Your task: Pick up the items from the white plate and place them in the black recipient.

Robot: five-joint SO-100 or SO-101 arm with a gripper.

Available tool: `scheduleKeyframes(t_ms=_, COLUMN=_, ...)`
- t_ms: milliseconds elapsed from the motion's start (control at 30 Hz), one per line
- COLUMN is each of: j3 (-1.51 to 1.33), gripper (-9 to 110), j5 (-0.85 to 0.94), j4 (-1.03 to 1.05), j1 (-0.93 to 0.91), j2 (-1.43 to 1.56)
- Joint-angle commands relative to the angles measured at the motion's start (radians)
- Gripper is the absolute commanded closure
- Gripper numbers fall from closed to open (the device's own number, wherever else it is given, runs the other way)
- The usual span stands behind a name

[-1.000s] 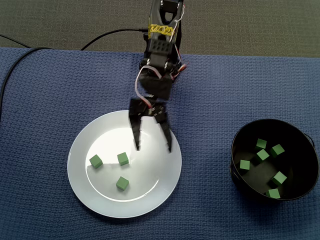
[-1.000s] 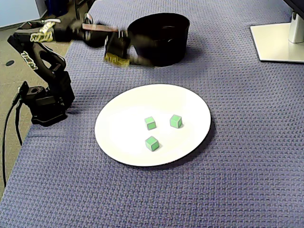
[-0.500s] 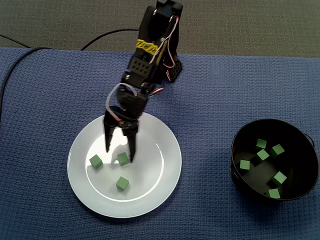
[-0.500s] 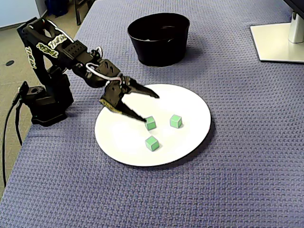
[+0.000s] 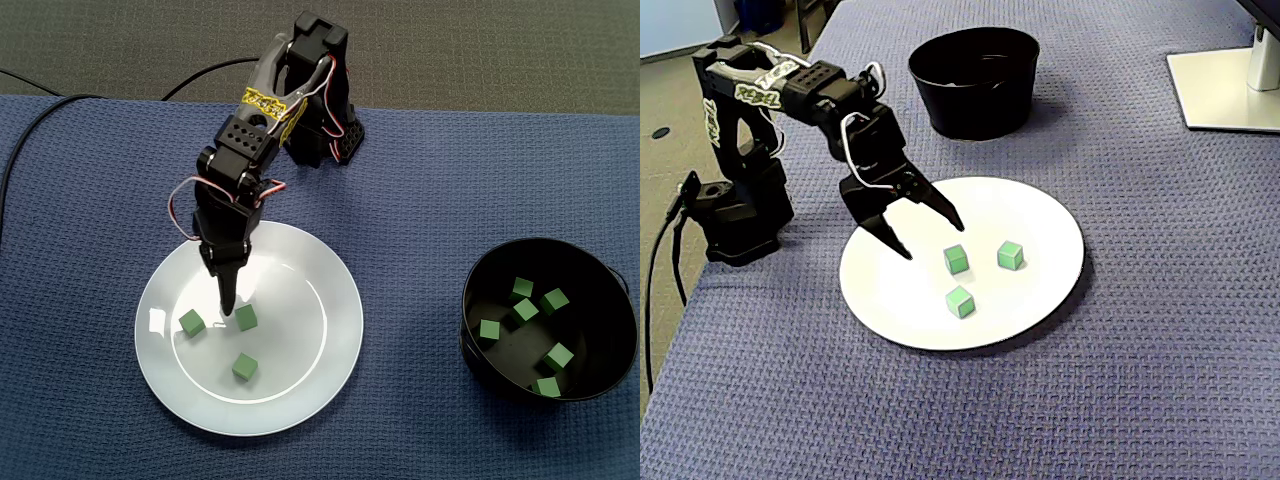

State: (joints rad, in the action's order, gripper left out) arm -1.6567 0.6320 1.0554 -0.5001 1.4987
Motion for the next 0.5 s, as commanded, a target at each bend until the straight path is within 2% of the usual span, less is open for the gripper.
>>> scheduleKeyframes(t_ms=0, j3=0.138, gripper=74, j5=-0.095, j4=0.104, j1=0.046, j2=-0.043)
scheduleKeyframes(t_ms=467, j3=0.236, gripper=75, j5=-0.138, j4=0.06, j1=0.133, j2=-0.298)
